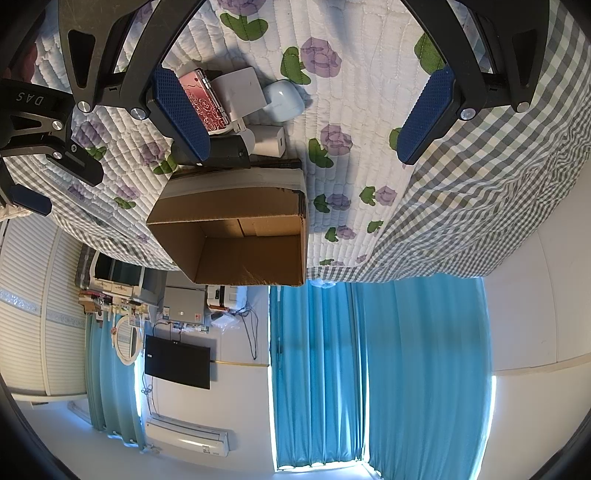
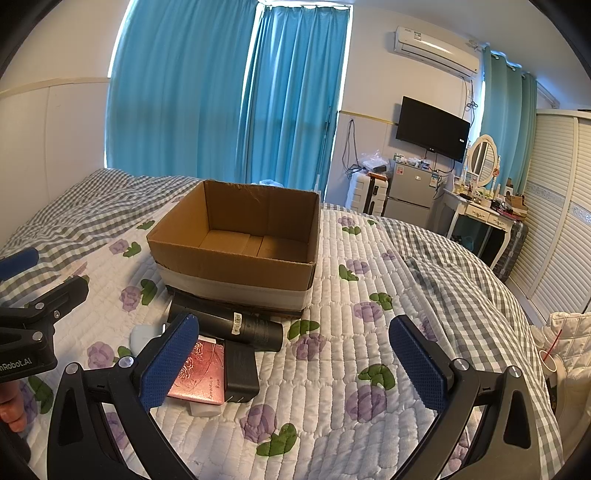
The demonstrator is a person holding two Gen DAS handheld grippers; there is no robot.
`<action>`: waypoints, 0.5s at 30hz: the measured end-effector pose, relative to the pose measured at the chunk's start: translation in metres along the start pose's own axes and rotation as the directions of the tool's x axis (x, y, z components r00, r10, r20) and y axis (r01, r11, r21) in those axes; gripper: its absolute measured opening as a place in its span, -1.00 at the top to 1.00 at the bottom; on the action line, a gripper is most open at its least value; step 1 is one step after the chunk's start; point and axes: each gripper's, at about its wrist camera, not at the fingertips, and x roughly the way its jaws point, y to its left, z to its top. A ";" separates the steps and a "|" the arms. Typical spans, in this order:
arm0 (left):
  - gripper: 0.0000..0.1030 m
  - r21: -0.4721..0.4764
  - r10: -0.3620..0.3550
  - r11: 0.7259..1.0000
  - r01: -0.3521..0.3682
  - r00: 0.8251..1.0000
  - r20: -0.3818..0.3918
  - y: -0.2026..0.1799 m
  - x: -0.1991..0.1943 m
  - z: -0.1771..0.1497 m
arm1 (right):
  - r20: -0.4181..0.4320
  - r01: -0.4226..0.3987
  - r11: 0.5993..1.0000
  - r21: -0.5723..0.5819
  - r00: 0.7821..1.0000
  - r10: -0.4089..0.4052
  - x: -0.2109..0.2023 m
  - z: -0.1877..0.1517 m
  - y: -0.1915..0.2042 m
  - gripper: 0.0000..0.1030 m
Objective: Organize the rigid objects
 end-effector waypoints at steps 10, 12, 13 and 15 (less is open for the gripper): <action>-1.00 0.002 0.003 1.000 -0.003 1.000 -0.004 0.000 0.001 -0.001 | -0.018 -0.014 1.000 0.004 1.000 0.014 0.002 -0.001 0.002 -1.00; -1.00 0.002 0.005 1.000 -0.005 1.000 -0.006 0.001 0.001 -0.001 | -0.019 -0.016 1.000 0.002 1.000 0.016 0.002 -0.001 0.002 -1.00; -1.00 0.001 0.004 1.000 -0.004 1.000 -0.008 0.001 0.001 -0.001 | -0.020 -0.017 1.000 0.001 1.000 0.017 0.002 -0.002 0.003 -1.00; -1.00 -0.002 0.002 1.000 -0.002 1.000 -0.013 0.002 0.001 -0.001 | -0.021 -0.020 1.000 -0.002 1.000 0.020 0.003 -0.001 0.003 -1.00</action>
